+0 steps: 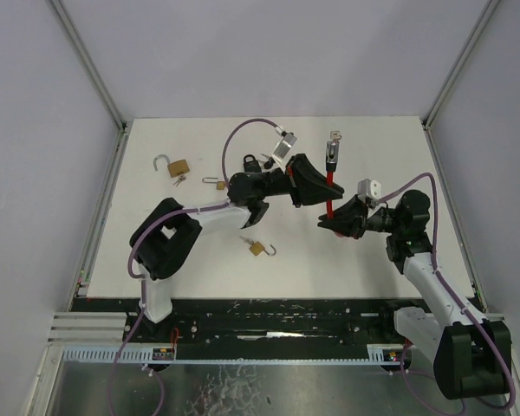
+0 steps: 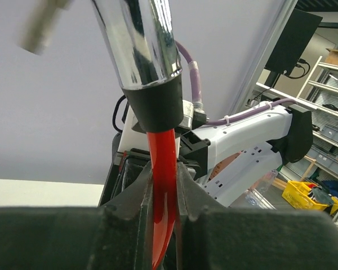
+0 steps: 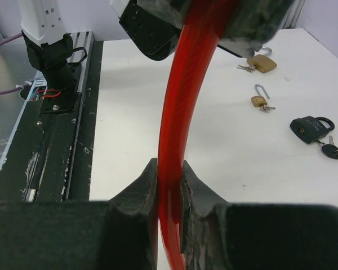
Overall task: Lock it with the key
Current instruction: Lock the lock.
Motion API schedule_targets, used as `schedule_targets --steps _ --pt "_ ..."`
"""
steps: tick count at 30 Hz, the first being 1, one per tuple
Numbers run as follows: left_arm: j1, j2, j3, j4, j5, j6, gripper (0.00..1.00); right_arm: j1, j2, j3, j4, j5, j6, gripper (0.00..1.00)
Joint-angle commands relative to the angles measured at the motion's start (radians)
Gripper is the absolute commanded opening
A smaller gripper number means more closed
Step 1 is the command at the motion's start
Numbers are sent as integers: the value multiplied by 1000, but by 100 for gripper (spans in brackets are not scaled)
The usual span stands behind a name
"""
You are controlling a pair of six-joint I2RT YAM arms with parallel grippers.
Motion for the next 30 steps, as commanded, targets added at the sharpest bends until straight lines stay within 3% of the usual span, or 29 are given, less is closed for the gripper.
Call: schedule_targets --steps 1,6,12,21,30 --pt "-8 -25 15 72 24 40 0 -9 -12 59 -11 18 -33 9" --pt "-1 -99 -45 -27 -13 242 0 -63 -51 97 -97 41 -49 44" --pt "16 -200 -51 -233 -57 522 0 -132 -131 221 -419 -9 -232 73" --pt "47 -315 169 -454 -30 589 0 -162 -207 334 -706 47 -466 86" --pt "54 -371 390 -736 -52 584 0 -162 -225 379 -741 164 -561 87"
